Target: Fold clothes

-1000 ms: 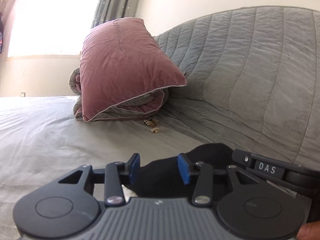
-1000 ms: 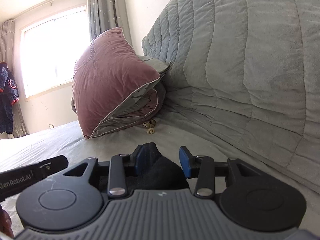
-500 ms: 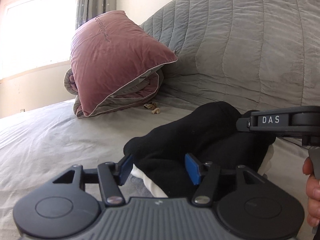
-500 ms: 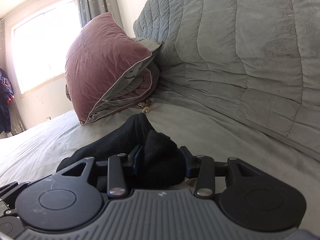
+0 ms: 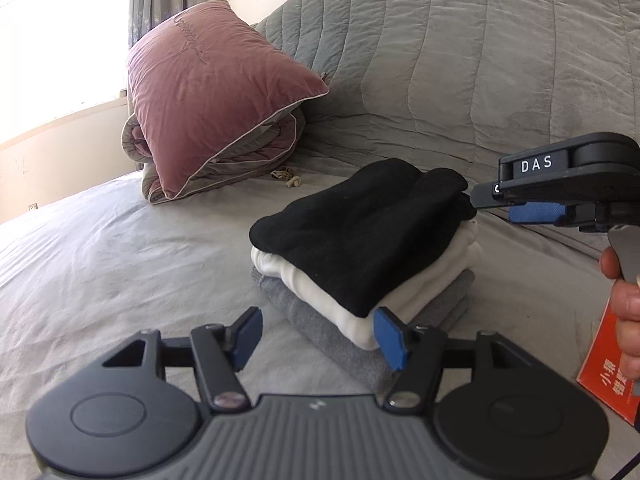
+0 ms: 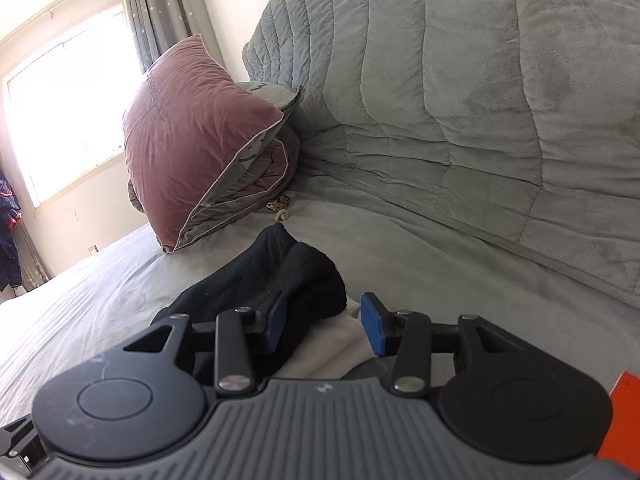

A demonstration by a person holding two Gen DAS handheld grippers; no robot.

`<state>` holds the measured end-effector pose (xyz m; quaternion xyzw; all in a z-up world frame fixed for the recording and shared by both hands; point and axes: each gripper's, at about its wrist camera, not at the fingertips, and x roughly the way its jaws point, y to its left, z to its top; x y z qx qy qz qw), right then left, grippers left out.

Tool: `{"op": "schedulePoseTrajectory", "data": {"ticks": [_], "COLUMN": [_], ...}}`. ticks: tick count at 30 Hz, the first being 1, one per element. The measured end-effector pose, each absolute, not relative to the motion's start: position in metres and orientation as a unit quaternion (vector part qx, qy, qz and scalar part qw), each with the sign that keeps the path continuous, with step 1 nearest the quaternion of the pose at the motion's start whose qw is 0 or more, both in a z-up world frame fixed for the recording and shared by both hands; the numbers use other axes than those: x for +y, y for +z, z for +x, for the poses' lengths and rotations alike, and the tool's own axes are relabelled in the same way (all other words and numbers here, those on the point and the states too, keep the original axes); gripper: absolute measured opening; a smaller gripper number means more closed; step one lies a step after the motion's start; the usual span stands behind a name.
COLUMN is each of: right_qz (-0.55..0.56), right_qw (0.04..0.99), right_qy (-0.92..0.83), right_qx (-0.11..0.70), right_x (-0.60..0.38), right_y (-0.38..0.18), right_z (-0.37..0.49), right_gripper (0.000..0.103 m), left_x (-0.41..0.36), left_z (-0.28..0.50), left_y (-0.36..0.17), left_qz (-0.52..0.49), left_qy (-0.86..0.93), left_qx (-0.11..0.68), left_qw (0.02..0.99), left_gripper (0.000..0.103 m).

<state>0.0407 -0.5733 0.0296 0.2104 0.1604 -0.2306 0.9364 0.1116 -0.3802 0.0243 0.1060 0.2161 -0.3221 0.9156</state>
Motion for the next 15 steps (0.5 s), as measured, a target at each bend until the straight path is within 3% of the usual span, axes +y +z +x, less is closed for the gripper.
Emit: {"op": "schedulePoseTrajectory", "data": {"ticks": [11, 15], "right_qz": [0.203, 0.220], "right_qw": [0.934, 0.931], "right_qy": [-0.224, -0.221], "right_qx": [0.190, 0.191], "right_x": [-0.533, -0.519], "right_y": [0.037, 0.040], "right_z": [-0.010, -0.027], "right_gripper": [0.047, 0.052], "left_x": [-0.337, -0.325], "left_z": [0.072, 0.064], "left_y": [0.048, 0.061], "left_qz": [0.117, 0.121], "left_qy": [-0.309, -0.295], "left_qx": [0.261, 0.267], "left_qw": [0.907, 0.909], "left_gripper": [0.072, 0.080]}}
